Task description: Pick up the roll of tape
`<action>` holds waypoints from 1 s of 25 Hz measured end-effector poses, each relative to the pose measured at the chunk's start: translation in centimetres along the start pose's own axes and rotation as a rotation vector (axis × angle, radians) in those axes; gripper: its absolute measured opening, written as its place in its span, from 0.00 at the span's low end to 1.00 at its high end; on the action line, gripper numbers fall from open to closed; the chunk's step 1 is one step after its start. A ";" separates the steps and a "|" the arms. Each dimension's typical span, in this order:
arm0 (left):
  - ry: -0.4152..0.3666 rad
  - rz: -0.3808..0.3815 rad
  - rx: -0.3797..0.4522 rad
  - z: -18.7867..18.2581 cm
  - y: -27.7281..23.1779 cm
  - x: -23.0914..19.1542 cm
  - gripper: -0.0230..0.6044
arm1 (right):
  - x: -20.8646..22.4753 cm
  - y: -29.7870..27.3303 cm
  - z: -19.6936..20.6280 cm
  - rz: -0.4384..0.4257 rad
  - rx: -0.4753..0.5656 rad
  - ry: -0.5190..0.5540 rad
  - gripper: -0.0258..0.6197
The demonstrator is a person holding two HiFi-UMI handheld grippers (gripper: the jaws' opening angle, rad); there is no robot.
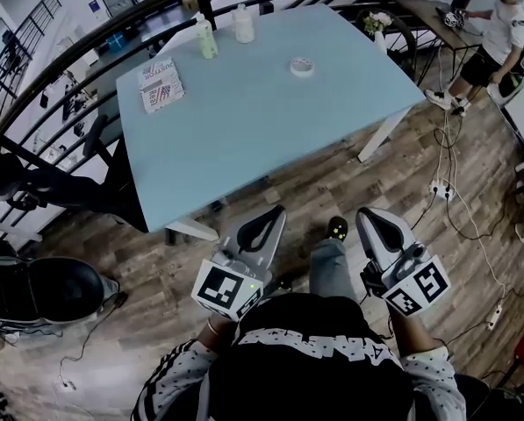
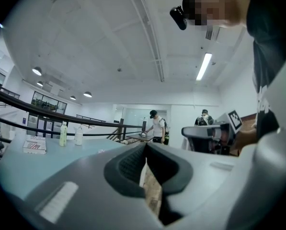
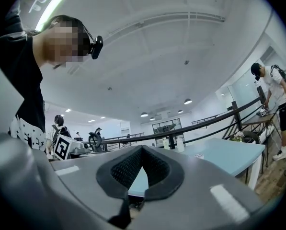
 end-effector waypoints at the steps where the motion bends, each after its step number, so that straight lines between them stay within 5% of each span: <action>1: -0.002 -0.003 -0.001 -0.1 -0.3 -0.2 0.04 | 0.3 -0.3 -0.1 -0.004 0.000 0.002 0.04; 25: -0.018 -0.158 -0.048 -0.9 -13.6 -5.3 0.04 | 15.6 -8.2 -0.7 -0.116 -0.022 -0.078 0.04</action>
Point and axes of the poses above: the fingertips, and each gripper's own axes: y backward along the fingers, x to its right, z out of its underside, the point moved 5 cm from there along y, backward along the fingers, and after that the axes turned 1 degree about -x, right-handed, at the moved point
